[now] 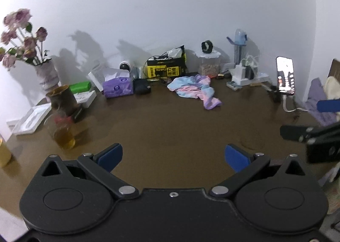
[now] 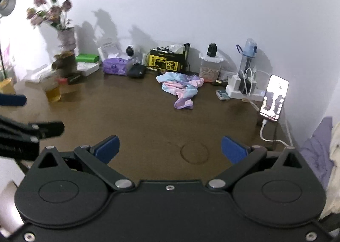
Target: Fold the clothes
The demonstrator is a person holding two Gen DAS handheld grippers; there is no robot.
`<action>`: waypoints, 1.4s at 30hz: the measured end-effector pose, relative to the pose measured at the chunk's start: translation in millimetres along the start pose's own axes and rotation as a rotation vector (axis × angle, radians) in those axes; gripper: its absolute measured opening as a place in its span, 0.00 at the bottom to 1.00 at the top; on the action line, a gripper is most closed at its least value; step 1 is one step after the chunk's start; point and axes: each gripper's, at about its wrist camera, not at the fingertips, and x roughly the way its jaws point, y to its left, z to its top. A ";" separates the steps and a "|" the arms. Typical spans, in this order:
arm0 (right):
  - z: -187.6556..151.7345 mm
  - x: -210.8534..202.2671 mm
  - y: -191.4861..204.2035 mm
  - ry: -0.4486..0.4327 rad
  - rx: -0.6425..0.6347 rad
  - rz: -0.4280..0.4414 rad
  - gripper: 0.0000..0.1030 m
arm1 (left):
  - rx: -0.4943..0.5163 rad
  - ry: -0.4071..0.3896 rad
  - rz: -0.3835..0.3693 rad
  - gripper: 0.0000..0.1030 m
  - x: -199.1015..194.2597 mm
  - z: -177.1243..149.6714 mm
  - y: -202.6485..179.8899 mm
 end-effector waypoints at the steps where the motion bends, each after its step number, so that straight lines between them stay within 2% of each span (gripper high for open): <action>1: 7.2 10.3 -1.6 0.009 0.022 -0.006 1.00 | -0.002 0.003 -0.006 1.00 8.9 5.8 5.2; 3: 23.4 34.5 -2.5 0.039 0.051 -0.030 1.00 | -0.008 0.009 -0.019 1.00 21.6 10.5 11.0; 6: 38.9 71.0 -2.4 0.090 0.012 -0.071 0.99 | -0.003 0.052 -0.023 1.00 55.1 20.8 16.3; 11: 55.8 139.4 -13.6 0.130 -0.037 -0.055 0.97 | 0.019 0.085 -0.012 1.00 90.8 34.6 27.1; 15: 70.6 207.8 -21.0 0.210 -0.083 -0.030 0.84 | 0.014 0.127 0.018 1.00 120.7 46.0 35.9; 16: 74.5 216.4 -22.4 0.214 -0.086 -0.025 0.84 | 0.009 0.138 0.025 1.00 127.9 49.0 36.8; 17: 81.6 242.2 -25.9 0.220 -0.099 -0.014 0.83 | 0.001 0.153 0.030 1.00 135.0 51.9 37.2; 19: 94.4 283.2 -31.5 0.228 -0.123 0.004 0.72 | -0.003 0.184 0.046 1.00 149.8 60.4 32.6; 23: 118.7 364.8 -41.1 0.225 -0.184 0.033 0.65 | 0.021 0.242 0.112 1.00 174.6 70.6 27.6; 25: 133.5 415.6 -46.8 0.217 -0.223 0.035 0.47 | 0.018 0.262 0.138 1.00 182.4 74.2 26.1; 29: 155.7 490.8 -47.6 0.213 -0.289 0.058 0.45 | 0.008 0.311 0.187 1.00 196.8 79.7 21.9; 32: 157.5 541.9 -45.2 0.245 -0.323 0.100 0.45 | 0.008 0.345 0.213 1.00 206.5 79.9 18.1; 33: 156.2 550.8 -45.3 0.246 -0.325 0.111 0.29 | 0.015 0.355 0.220 1.00 210.2 80.7 16.4; 34: 156.7 550.1 -46.8 0.229 -0.314 0.115 0.04 | 0.019 0.356 0.224 1.00 211.6 81.1 15.2; 35: 158.0 543.4 -50.3 0.213 -0.295 0.117 0.03 | 0.029 0.349 0.233 0.99 214.1 83.7 12.0; 37: 159.7 519.8 -56.6 0.170 -0.263 0.134 0.03 | 0.041 0.327 0.232 0.90 217.7 91.1 8.9; 38: 158.7 502.4 -59.6 0.147 -0.252 0.149 0.03 | 0.040 0.322 0.224 0.88 219.3 93.5 7.2; 41: 137.1 424.5 -68.4 0.108 -0.260 0.208 0.03 | 0.033 0.309 0.143 0.84 228.8 103.3 -1.4; 42: 117.5 394.2 -71.4 0.127 -0.278 0.237 0.03 | 0.048 0.315 0.114 0.84 233.3 105.6 -5.0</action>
